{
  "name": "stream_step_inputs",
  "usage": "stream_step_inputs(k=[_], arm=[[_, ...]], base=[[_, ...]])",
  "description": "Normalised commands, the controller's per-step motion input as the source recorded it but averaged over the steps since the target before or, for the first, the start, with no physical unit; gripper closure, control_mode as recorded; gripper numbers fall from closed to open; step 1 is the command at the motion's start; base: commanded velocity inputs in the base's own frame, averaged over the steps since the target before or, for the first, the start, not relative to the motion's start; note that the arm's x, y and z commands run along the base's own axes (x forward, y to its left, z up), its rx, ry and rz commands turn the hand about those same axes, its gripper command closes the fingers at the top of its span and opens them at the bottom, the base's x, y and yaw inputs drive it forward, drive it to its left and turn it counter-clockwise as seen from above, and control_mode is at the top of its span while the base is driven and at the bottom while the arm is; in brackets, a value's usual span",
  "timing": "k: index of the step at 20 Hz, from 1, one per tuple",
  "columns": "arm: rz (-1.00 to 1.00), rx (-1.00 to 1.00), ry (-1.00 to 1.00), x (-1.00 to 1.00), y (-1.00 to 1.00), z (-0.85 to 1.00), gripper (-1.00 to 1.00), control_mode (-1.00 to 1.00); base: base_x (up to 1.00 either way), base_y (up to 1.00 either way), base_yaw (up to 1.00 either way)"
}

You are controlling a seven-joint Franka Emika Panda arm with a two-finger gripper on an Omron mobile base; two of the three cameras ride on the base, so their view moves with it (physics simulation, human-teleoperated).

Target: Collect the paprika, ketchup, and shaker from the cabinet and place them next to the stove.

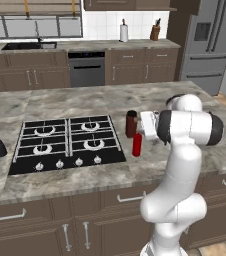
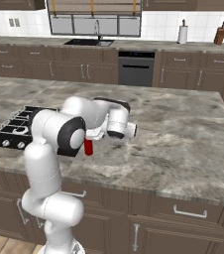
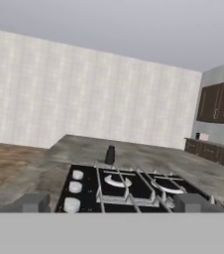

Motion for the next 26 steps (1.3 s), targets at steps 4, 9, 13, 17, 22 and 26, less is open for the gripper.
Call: stream_step_inputs(k=[4, 9, 13, 17, 22, 26], arm=[[0.0, 0.0, -0.02, 0.0, 0.05, 0.59, -1.0, -1.0], [0.0, 0.0, -0.01, 0.0, 0.12, 0.7, -1.0, -1.0], [0.0, 0.0, 0.0, -0.01, 0.16, 0.77, -1.0, -1.0], [0.0, -0.01, -0.03, -0.22, 0.19, 0.68, -1.0, -1.0], [-0.03, -0.04, -0.09, -0.62, 0.2, 0.49, -1.0, -1.0], [-0.03, -0.1, -0.21, -0.85, 0.23, 0.2, -1.0, -1.0]], base=[[0.0, 0.0, 0.0], [0.0, 0.0, 0.0], [0.0, 0.0, 0.0], [0.0, 0.0, 0.0], [0.0, 0.0, 0.0], [0.0, 0.0, 0.0]])
